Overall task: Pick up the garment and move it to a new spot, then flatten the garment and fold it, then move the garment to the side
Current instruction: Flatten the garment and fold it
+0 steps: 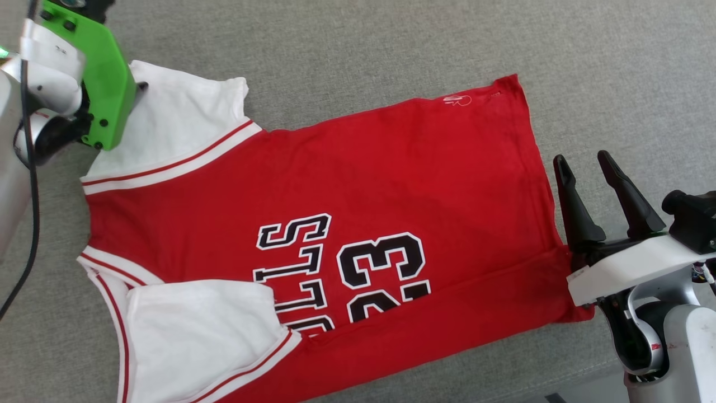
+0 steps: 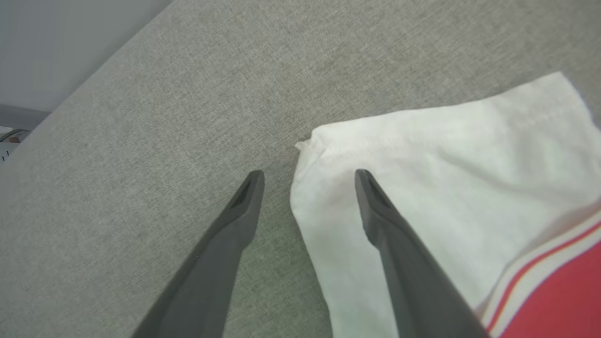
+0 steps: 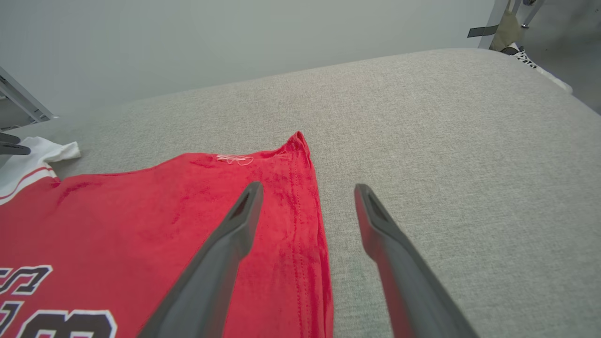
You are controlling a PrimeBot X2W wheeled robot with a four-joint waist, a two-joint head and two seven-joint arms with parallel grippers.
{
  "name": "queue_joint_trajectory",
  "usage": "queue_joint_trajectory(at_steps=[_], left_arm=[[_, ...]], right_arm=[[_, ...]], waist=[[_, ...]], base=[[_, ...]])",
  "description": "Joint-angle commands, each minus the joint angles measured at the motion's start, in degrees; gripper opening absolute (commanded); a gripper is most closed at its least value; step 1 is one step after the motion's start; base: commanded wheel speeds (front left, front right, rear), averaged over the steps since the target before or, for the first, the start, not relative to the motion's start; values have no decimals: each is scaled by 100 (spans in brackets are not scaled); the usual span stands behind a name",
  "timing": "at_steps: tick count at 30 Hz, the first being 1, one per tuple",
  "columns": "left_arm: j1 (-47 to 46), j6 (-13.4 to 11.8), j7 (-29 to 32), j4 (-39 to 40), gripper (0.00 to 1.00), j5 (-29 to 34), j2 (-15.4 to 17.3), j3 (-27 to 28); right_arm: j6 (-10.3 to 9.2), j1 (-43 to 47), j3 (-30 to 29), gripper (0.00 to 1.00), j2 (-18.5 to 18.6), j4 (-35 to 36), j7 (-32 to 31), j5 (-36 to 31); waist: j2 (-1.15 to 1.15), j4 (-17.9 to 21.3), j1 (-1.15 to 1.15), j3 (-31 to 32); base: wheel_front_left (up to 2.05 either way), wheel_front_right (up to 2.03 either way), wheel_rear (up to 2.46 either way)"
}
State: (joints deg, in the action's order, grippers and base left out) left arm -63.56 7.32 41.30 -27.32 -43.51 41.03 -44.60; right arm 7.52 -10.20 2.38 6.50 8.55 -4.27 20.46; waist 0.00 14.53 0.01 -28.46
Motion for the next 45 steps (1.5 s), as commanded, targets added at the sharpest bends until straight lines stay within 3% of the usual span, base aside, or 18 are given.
queue_joint_trajectory(at_steps=[1, 9, 10, 15, 27, 36, 45], left_arm=[[-148, 15, -57, -89, 100, -18, 45, -30], [-172, 13, -50, -733, 100, -178, -13, -37], [-142, 14, 20, -808, 0, -269, -49, -38], [-29, 15, 259, -877, 0, -604, -217, -75], [182, -44, -1097, -675, 0, -573, -478, 100], [654, -312, -1459, 303, 0, -635, -451, 156], [1225, -979, -1249, 2228, 0, -617, -26, 183]], right_arm=[[-3, -117, 29, 100, -16, -27, 45, 63], [-3, -226, 62, 100, -6, -129, 98, 16], [-3, -238, 71, 100, -2, -137, 98, 15], [-3, -251, 73, 100, 17, -180, 92, 6], [-3, -160, -2, 100, 363, -275, -288, -37], [-3, -368, 26, 100, 1024, -386, -1911, 76], [-3, -1300, 183, 100, 1699, -752, -3417, 523]], waist=[[0, 129, -1, -153], [0, 191, -1, -242], [0, 188, -1, -241], [0, 124, -1, -194], [0, -253, -1, 441], [0, -792, -1, 880], [0, -1277, -1, 693]], base=[[0, 0, 0], [0, 0, 0], [0, 0, 0], [0, 0, 0], [0, 0, 0], [0, 0, 0], [0, 0, 0]])
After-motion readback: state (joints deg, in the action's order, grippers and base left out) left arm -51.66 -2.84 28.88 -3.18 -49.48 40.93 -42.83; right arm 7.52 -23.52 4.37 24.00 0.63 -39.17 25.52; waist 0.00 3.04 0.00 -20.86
